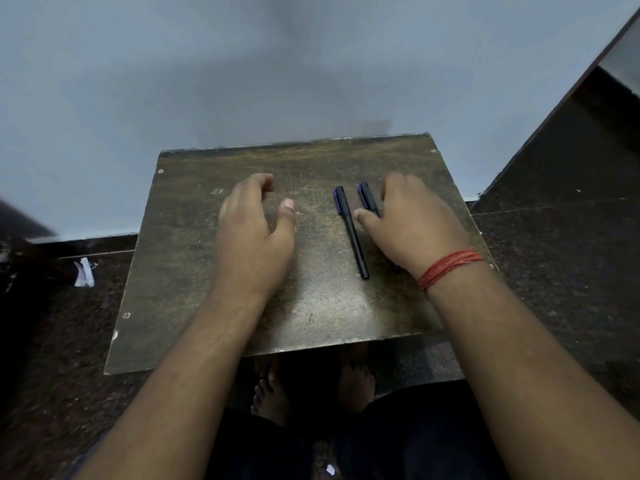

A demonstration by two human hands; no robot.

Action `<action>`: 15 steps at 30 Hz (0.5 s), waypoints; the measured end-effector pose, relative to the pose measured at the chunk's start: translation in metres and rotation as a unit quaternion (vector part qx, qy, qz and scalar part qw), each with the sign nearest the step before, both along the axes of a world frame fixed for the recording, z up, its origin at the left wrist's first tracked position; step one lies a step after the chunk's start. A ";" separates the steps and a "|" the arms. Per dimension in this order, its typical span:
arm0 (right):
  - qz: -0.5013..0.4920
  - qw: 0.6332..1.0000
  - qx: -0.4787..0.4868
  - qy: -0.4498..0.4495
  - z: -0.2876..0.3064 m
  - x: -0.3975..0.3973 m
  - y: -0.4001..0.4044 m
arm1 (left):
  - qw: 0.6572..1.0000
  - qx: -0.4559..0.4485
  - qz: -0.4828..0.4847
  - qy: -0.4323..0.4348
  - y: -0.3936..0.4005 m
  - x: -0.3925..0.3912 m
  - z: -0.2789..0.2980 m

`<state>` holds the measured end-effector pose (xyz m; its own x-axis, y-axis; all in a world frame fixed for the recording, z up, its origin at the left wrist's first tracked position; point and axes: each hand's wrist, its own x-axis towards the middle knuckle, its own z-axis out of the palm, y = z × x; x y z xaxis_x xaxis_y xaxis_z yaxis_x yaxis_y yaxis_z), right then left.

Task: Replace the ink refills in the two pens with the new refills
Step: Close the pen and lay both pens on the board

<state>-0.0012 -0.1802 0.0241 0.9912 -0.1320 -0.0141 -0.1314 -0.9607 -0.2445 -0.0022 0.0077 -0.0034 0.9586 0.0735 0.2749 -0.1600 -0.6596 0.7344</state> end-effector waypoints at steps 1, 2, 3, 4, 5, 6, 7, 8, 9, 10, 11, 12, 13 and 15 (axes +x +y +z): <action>0.007 1.000 -0.001 0.023 -0.002 -0.002 0.003 | 1.000 0.025 -0.001 0.007 0.001 0.001 -0.001; 0.014 0.999 -0.003 0.037 -0.004 -0.003 0.008 | 0.999 0.051 -0.002 0.018 0.002 0.001 -0.001; 0.020 0.999 -0.003 0.040 -0.006 -0.005 0.013 | 0.997 0.077 -0.002 0.031 0.003 0.002 -0.002; 0.027 0.999 -0.003 0.037 -0.006 -0.006 0.019 | 0.994 0.100 -0.001 0.042 0.005 0.002 -0.002; 0.034 0.999 -0.004 0.032 -0.008 -0.007 0.026 | 0.992 0.114 0.000 0.051 0.006 0.002 -0.003; 0.041 0.999 -0.003 0.026 -0.008 -0.008 0.032 | 0.991 0.119 0.002 0.057 0.008 0.003 -0.004; 0.047 0.999 0.003 0.022 -0.010 -0.009 0.039 | 0.991 0.116 0.006 0.062 0.009 0.003 -0.004; 0.051 0.998 0.015 0.019 -0.011 -0.009 0.046 | 0.992 0.108 0.012 0.067 0.011 0.004 -0.004; 0.051 0.998 0.031 0.019 -0.012 -0.010 0.052 | 0.992 0.098 0.020 0.072 0.013 0.005 -0.003; 0.050 0.998 0.046 0.019 -0.013 -0.010 0.058 | 0.993 0.087 0.028 0.076 0.015 0.006 -0.002; 0.050 0.997 0.057 0.018 -0.014 -0.009 0.063 | 0.993 0.077 0.039 0.079 0.018 0.007 -0.001; 0.052 0.997 0.063 0.016 -0.015 -0.009 0.069 | 0.993 0.068 0.049 0.081 0.021 0.008 0.000; 0.056 0.996 0.067 0.013 -0.015 -0.008 0.074 | 0.993 0.061 0.059 0.083 0.025 0.009 0.002; 0.065 0.995 0.076 0.005 -0.016 -0.006 0.086 | 0.992 0.052 0.075 0.087 0.032 0.009 0.004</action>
